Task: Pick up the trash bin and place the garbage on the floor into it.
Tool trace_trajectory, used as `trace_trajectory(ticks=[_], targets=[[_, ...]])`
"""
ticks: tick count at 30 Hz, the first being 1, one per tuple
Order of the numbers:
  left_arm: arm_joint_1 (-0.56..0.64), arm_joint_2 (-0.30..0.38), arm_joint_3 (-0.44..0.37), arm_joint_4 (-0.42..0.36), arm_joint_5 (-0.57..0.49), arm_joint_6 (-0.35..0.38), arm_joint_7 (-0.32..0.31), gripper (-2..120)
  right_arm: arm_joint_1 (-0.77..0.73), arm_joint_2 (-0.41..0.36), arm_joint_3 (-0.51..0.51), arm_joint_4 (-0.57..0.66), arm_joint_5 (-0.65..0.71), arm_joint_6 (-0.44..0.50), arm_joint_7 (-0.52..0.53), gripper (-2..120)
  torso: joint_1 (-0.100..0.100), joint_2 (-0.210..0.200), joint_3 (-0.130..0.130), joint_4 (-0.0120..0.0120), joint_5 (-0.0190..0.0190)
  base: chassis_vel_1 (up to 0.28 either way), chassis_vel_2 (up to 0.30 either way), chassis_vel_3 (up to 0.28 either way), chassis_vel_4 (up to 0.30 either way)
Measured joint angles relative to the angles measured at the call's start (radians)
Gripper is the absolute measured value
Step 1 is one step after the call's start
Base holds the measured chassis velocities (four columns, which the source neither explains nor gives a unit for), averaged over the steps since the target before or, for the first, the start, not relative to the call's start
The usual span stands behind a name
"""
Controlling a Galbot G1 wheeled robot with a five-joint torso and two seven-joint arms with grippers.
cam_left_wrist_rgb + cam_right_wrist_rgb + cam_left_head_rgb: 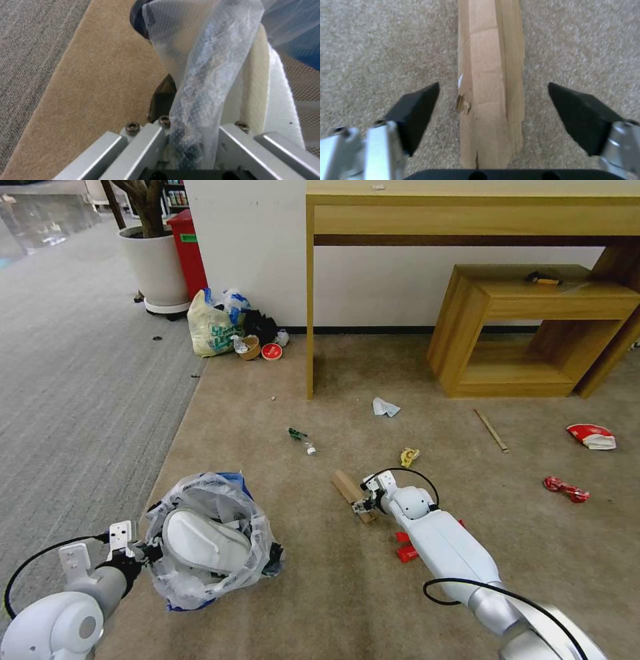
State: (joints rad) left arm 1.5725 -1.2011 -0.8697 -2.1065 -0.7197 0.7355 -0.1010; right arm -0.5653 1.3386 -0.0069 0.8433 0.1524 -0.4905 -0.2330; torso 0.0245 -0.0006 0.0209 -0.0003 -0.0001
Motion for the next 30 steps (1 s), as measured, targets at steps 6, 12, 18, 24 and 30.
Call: trace_trajectory(ticks=[6, 12, 18, 24, 30], targets=[[0.009, -0.002, 0.000, -0.009, 0.006, 0.000, 0.006, 0, -0.005, 0.010, 0.021, -0.034, -0.004, 0.013, -0.017, 58, 0.000, 0.000, 0.000, -0.0001, 0.0000, 0.000, 0.000, 0.000, 0.000], [0.012, -0.002, -0.001, -0.011, 0.009, 0.000, 0.010, 0, -0.011, 0.017, 0.035, -0.044, -0.003, 0.034, -0.015, 39, 0.000, 0.000, 0.000, 0.0000, 0.0000, 0.000, 0.000, 0.000, 0.000], [0.014, -0.001, -0.001, -0.017, 0.010, 0.000, 0.012, 0, -0.021, 0.018, 0.042, -0.044, -0.003, 0.052, 0.000, 14, 0.000, 0.000, 0.000, -0.0001, 0.0000, 0.000, 0.000, 0.000, 0.000], [0.017, 0.000, -0.001, -0.018, 0.010, 0.000, 0.020, 0, -0.025, 0.019, 0.048, -0.045, -0.003, 0.065, 0.015, 0, 0.000, 0.000, 0.000, 0.0000, 0.0000, 0.000, 0.000, 0.000, 0.000], [0.016, 0.001, -0.002, -0.018, 0.011, 0.000, 0.021, 0, -0.037, 0.017, 0.072, 0.016, -0.008, 0.119, 0.045, 0, 0.000, 0.000, 0.000, -0.0001, 0.0000, 0.000, 0.000, 0.000, 0.000]])
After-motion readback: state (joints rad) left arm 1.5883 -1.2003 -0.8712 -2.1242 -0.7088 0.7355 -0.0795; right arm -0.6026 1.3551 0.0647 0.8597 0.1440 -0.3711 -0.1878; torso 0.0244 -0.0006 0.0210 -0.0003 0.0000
